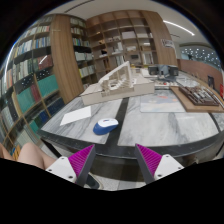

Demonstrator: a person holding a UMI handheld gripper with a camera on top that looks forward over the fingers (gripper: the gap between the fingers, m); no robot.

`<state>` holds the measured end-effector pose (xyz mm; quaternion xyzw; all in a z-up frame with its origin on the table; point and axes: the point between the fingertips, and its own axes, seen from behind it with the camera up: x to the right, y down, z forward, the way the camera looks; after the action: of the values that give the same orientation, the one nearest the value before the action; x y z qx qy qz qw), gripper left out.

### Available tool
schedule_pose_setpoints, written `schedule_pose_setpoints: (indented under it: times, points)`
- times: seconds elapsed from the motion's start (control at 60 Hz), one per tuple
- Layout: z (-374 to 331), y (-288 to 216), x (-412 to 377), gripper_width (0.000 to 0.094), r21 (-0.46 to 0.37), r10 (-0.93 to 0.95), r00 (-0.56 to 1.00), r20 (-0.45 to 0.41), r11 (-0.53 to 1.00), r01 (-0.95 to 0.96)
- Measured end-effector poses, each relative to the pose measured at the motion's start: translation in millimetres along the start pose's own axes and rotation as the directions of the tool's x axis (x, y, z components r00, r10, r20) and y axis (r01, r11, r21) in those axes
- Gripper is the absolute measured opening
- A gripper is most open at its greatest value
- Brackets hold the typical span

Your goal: Arrange mouse

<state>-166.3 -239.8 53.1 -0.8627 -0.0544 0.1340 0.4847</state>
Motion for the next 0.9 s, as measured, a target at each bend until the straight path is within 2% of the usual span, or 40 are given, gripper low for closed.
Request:
schedule_pose_setpoints:
  times: [0.1,0.133,0.15,0.283,0.467,0.55,0.683,0.85,0.867,0.883,0.9]
  points:
    - [28.6,-8.6,-27.0,0.0819,0.037,-0.034,0.997,0.073,0.999,0.031]
    - [24.0,-2.6,-30.5,0.0817,0.017,-0.022,0.997,0.077,1.0,0.021]
    - [46.7,-5.1,-35.9,0.0818,0.008,-0.018,0.996,0.083,1.0,0.017]
    - [99.8,-1.5,-60.3,0.0817,-0.024,-0.024,0.994,0.109,0.999,0.026]
    - [149.2,-5.4,-65.5,0.0816,-0.045,-0.063,0.996,0.056,0.997,0.066]
    - [167.3,-14.4,-57.6,0.0808,-0.048,-0.046,0.999,0.0,0.998,0.046]
    - [198.4,-29.5,-53.9,0.0808,-0.05,-0.038,0.999,-0.039,0.998,0.036]
    - [227.5,-39.8,-42.7,0.0791,-0.054,-0.093,0.987,-0.13,0.995,0.086]
    - [227.5,-39.8,-42.7,0.0839,-0.059,-0.098,0.986,-0.137,0.994,0.091]
    - [228.1,-42.3,-43.1,0.0758,-0.053,-0.098,0.985,-0.143,0.994,0.091]
    - [229.2,-41.3,-42.1,0.0756,-0.06,-0.104,0.983,-0.151,0.994,0.096]
